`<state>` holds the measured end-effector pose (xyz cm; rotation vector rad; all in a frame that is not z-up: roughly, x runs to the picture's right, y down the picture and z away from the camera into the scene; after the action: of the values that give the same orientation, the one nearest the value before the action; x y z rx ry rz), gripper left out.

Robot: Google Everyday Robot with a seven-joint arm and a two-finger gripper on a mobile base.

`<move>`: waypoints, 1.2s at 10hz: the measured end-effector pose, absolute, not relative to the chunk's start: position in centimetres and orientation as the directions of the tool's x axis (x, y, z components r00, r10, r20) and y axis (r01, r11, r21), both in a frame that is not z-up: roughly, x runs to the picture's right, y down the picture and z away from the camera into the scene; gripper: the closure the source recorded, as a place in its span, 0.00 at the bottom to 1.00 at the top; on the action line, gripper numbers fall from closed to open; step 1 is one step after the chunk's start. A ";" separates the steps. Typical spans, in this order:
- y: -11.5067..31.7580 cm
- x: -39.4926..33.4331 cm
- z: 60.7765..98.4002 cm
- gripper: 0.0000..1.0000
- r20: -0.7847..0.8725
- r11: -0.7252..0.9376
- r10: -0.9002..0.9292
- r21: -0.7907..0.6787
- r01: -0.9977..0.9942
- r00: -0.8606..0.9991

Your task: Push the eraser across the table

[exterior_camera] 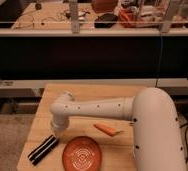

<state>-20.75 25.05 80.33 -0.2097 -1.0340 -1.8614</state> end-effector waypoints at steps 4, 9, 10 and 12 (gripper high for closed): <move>26.9 -25.3 77.5 1.00 0.491 -0.257 -0.589 0.639 0.725 -0.642; 29.4 -28.2 75.2 1.00 0.446 -0.278 -0.521 0.717 0.639 -0.728; 29.7 -28.8 74.5 1.00 0.433 -0.270 -0.513 0.738 0.618 -0.741; 30.4 -29.5 73.5 1.00 0.422 -0.254 -0.499 0.763 0.594 -0.757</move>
<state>-29.50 30.41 73.52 -0.1220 -1.3068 -2.0519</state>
